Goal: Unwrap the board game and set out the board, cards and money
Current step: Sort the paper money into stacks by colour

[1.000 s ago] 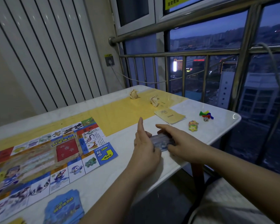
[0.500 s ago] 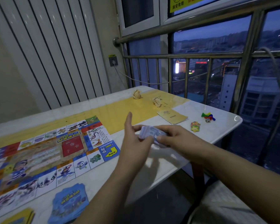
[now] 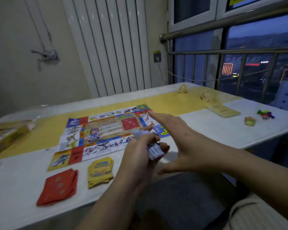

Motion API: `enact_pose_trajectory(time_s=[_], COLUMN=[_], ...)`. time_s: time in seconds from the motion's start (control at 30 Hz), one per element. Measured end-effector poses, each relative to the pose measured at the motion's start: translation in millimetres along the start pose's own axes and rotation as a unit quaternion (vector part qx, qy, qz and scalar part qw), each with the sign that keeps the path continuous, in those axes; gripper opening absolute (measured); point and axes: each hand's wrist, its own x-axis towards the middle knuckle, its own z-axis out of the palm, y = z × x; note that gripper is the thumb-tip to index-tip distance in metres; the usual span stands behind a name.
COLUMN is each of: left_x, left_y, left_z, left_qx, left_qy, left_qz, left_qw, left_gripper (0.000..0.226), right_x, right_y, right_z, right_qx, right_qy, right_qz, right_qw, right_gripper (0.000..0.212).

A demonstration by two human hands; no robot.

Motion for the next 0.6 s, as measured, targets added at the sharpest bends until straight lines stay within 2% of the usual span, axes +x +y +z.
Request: enact_pose_trajectory(time_s=[0.07, 0.17, 0.33, 0.47, 0.53, 0.6], left_x=[-13.4, -24.7, -32.7, -37.8, -35.4, -33.7], left_y=[2.9, 6.6, 15.1, 22.9, 24.6, 25.0], left_z=[-12.6, -28.9, -39.8, -38.0, -40.1, -38.7], left_qx=[0.084, 0.164, 0.177, 0.157, 0.195, 0.263], left_qy=[-0.037, -0.059, -0.077, -0.102, -0.089, -0.081], left_qz=[-0.029, -0.030, -0.045, -0.053, -0.044, -0.025], left_qw=[0.995, 0.984, 0.980, 0.981, 0.976, 0.961], left_gripper=[0.014, 0.016, 0.012, 0.019, 0.028, 0.023], right_x=[5.8, 14.8, 20.5, 20.6, 18.4, 17.1], right_y=[-11.8, -22.4, -31.8, -31.9, -32.4, -33.4], right_z=[12.8, 27.2, 23.1, 18.7, 18.6, 18.7], right_qx=[-0.035, -0.055, 0.003, 0.000, -0.028, -0.062], right_qy=[-0.034, -0.045, -0.040, -0.020, -0.027, -0.039], right_qz=[-0.052, -0.062, -0.054, -0.058, -0.077, -0.101], right_qw=[0.997, 0.996, 0.998, 0.998, 0.996, 0.992], right_gripper=[0.115, 0.113, 0.091, 0.086, 0.083, 0.078])
